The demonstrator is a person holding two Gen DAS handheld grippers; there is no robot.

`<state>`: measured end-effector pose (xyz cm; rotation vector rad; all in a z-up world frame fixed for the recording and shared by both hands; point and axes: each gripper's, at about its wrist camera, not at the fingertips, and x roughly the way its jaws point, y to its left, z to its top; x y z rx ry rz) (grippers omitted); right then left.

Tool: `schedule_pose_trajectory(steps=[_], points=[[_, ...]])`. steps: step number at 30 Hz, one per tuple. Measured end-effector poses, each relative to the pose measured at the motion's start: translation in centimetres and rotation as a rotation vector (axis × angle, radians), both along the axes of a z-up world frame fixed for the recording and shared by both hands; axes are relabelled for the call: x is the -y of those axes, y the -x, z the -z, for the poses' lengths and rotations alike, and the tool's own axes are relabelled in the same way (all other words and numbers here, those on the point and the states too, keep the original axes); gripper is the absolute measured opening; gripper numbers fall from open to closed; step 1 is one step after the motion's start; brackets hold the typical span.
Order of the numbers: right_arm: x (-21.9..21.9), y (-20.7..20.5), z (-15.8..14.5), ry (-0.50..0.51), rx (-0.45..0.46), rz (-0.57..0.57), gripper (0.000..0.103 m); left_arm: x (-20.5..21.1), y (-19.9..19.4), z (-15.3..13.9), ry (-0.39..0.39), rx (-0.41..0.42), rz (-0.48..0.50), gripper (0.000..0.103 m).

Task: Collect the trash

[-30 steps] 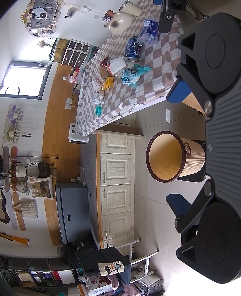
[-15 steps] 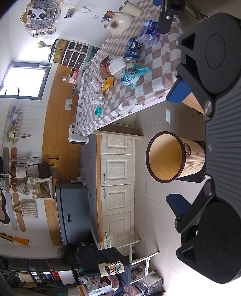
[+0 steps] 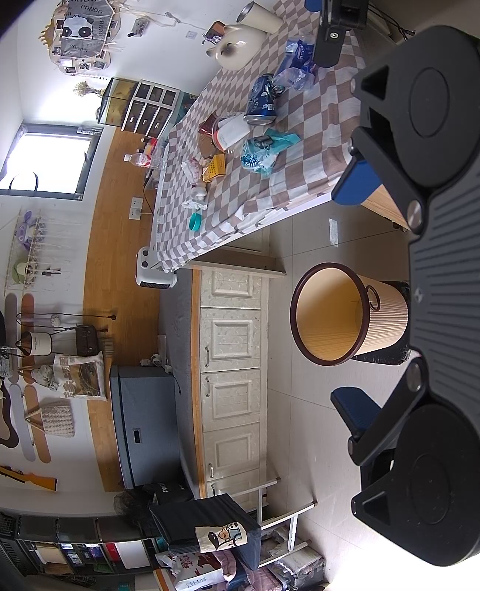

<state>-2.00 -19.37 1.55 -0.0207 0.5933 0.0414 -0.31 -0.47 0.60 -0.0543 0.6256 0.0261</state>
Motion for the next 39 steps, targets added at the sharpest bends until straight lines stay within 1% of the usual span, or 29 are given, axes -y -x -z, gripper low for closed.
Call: schedule_pose_trajectory(steps=[15,20,26,31,37,39], points=[[0.0,0.0,0.0,-0.001,-0.001,0.0,0.103,0.0,0.0,-0.1,-0.001,0.002,0.0,0.103],[0.1,0.0,0.0,-0.006,0.006,0.003,0.103,0.4,0.1,0.1,-0.005,0.017,0.009,0.103],[1.4,0.9,-0.4,-0.039,0.089,0.009,0.103,0.5,-0.1,0.3,0.009,0.065,0.028,0.103],[3.8,1.8,-0.3,-0.08,0.17,0.041,0.103,1.4,-0.6,0.3,0.009,0.105,0.078,0.103],[7.5,1.8,1.5,-0.116,0.234,0.108,0.103,3.6,-2.6,1.1,-0.008,0.128,0.171,0.103],[8.9,1.6,2.5,-0.121,0.267,0.123,0.103,4.6,-3.8,1.7,-0.01,0.115,0.196,0.103]])
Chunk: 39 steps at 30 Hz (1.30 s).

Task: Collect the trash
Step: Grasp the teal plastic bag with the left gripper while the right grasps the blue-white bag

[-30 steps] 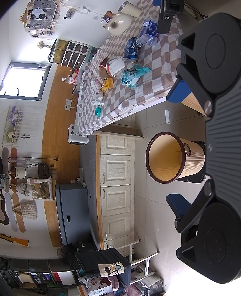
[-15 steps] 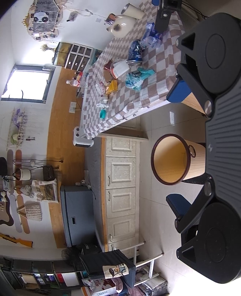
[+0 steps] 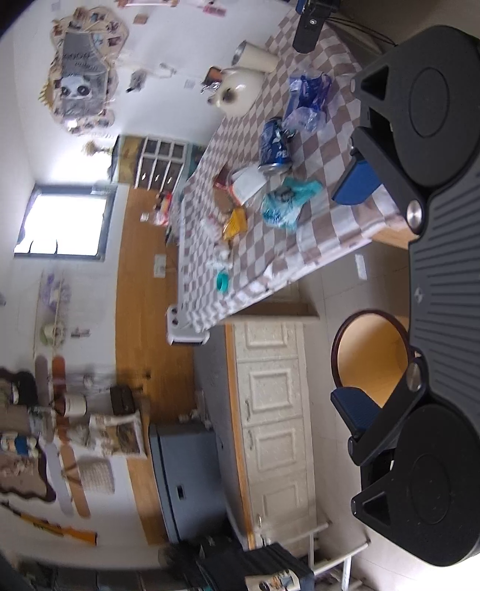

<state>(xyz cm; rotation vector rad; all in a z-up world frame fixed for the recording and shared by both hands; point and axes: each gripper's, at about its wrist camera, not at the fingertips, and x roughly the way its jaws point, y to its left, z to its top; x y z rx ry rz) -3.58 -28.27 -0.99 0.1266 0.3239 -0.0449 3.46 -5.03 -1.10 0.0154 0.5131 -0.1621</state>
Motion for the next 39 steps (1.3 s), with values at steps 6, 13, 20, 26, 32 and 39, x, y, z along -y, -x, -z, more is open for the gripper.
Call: schedule_pose_trajectory(steps=[6,13,20,26,32,39], points=[[4.1,-1.4,3.9,-0.009,0.065,0.11,0.103,2.7,-3.6,2.7,0.024,-0.096,0.08,0.103],[6.7,-4.6,7.9,0.29,0.076,0.107,0.103,5.1,-7.6,6.3,0.109,-0.248,0.145,0.103],[6.6,-7.8,10.3,0.626,0.014,0.005,0.103,5.8,-10.9,7.4,0.241,-0.336,0.112,0.103],[5.7,-9.9,11.7,0.858,-0.008,-0.11,0.103,6.4,-13.2,7.0,0.321,-0.286,0.1,0.103],[4.9,-11.6,11.9,0.921,-0.034,-0.169,0.091,7.2,-15.0,7.0,0.41,-0.27,0.122,0.09],[6.0,-13.9,11.1,0.782,-0.106,-0.239,0.077,8.6,-16.8,8.2,0.44,-0.223,0.159,0.081]])
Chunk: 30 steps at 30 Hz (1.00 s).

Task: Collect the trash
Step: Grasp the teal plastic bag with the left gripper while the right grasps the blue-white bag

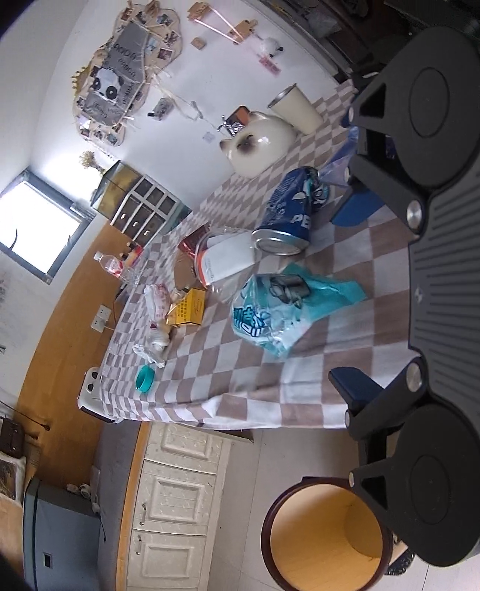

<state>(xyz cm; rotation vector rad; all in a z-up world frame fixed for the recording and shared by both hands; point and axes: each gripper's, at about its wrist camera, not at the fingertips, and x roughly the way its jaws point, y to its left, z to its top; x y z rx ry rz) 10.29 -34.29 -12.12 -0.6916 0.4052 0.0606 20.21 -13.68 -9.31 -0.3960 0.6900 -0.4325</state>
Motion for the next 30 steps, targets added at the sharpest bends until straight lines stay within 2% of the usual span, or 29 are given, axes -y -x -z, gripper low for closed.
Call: schedule_pose_trajectory(steps=[5,9,12,20,24,26,30], points=[[1.4,-1.1,-0.6,-0.17,-0.066,0.042,0.056,1.0,-1.8,0.8,-0.009,0.018,-0.011,0.079],[1.9,-1.3,-1.2,-0.254,-0.062,0.1,0.031,1.4,-3.4,1.4,-0.015,0.006,-0.029,0.079],[3.1,-1.4,-2.1,-0.391,-0.088,0.123,0.016,1.8,-4.2,2.0,-0.004,0.005,-0.049,0.079],[3.3,-1.6,-3.1,-0.617,-0.128,0.118,0.014,3.3,-6.1,2.3,-0.046,0.043,-0.053,0.079],[2.9,-1.9,-3.0,-0.672,-0.137,0.113,0.014,3.4,-6.9,2.5,-0.026,0.034,-0.066,0.064],[2.8,-2.0,-3.1,-0.703,-0.137,0.121,0.014,3.3,-7.0,2.5,-0.013,0.024,-0.075,0.064],[3.0,-2.6,-3.2,-0.809,-0.143,0.15,0.014,3.5,-7.0,2.4,-0.007,0.017,-0.066,0.055]])
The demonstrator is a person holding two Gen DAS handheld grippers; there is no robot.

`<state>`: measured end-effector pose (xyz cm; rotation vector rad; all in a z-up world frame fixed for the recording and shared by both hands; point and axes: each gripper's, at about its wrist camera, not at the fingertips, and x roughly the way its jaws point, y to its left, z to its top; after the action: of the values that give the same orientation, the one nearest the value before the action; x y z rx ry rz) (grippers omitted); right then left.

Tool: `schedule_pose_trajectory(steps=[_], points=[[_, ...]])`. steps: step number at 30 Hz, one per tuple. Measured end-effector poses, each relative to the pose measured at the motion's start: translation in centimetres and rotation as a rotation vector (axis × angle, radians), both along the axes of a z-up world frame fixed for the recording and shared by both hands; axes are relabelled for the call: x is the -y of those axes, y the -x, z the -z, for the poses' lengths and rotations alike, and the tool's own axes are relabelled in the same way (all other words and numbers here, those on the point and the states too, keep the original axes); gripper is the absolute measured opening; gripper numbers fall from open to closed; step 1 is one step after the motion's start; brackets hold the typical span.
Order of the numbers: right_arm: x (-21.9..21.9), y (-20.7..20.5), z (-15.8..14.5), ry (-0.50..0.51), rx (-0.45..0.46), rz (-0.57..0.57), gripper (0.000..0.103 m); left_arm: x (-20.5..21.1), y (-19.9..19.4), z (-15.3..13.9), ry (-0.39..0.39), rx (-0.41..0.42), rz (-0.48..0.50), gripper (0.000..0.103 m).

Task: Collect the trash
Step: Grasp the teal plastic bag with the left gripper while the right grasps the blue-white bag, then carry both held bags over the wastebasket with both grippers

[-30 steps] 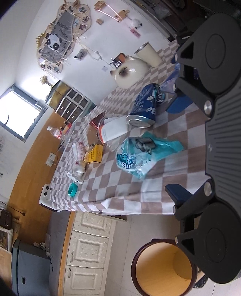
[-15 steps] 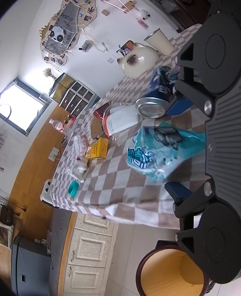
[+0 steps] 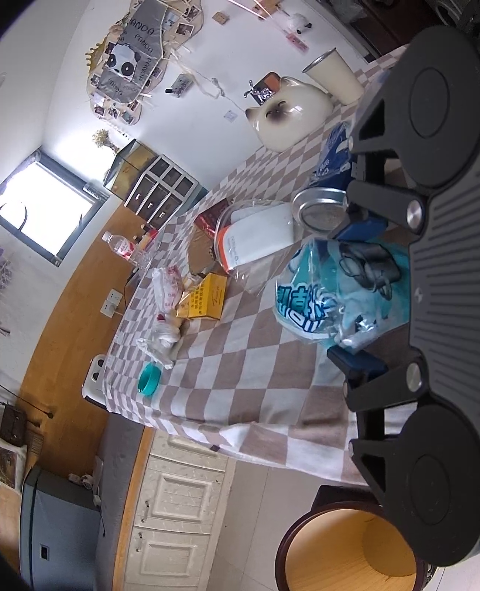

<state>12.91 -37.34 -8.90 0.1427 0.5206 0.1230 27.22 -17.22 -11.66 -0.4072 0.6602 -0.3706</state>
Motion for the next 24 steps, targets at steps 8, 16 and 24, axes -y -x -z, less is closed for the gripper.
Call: schedule_pose_trajectory(steps=[8,16,24], points=[[-1.1,-0.4,-0.2,-0.072,-0.009,0.067,0.014,0.8,2.9,-1.7,-0.151,0.088,0.023,0.05],[-2.7,1.0,-2.0,-0.052,0.035,0.069,0.014,-0.9,6.3,-3.6,-0.274,0.164,0.001,0.05],[-5.1,2.1,-3.8,-0.03,0.078,0.078,0.014,-3.3,9.4,-5.1,-0.354,0.22,-0.033,0.05]])
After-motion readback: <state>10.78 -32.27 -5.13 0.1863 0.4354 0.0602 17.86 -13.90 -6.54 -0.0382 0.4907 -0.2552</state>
